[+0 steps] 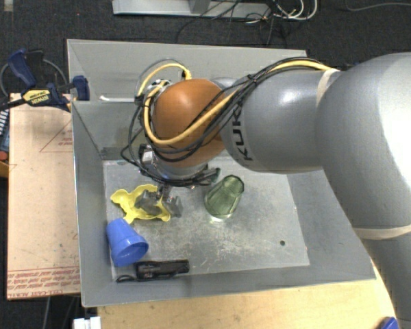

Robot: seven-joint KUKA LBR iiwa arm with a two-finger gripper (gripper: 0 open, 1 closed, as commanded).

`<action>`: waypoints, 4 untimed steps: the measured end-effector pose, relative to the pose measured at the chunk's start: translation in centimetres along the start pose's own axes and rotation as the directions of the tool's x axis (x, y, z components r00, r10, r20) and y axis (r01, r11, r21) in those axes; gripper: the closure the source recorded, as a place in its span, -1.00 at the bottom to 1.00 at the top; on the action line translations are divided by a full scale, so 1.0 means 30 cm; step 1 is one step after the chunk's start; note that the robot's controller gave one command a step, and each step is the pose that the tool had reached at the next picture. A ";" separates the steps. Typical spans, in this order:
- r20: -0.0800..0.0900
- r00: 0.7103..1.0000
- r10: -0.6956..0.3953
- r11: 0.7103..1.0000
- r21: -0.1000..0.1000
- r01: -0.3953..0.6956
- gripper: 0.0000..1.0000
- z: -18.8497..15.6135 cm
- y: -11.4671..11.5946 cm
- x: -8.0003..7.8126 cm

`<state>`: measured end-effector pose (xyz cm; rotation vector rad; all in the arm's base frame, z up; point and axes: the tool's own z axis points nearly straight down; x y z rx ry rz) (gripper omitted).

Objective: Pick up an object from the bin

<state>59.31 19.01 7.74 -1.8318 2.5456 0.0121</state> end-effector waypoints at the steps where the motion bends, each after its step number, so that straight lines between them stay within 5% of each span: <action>1: -0.004 1.000 0.001 1.000 -0.007 -0.001 1.00 -0.046 0.008 0.003; 4: -0.002 1.000 0.004 1.000 -0.008 -0.004 1.00 -0.236 0.009 -0.002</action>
Offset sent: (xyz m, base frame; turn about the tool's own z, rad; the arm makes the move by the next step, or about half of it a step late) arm -0.0001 0.0001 0.0752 0.0000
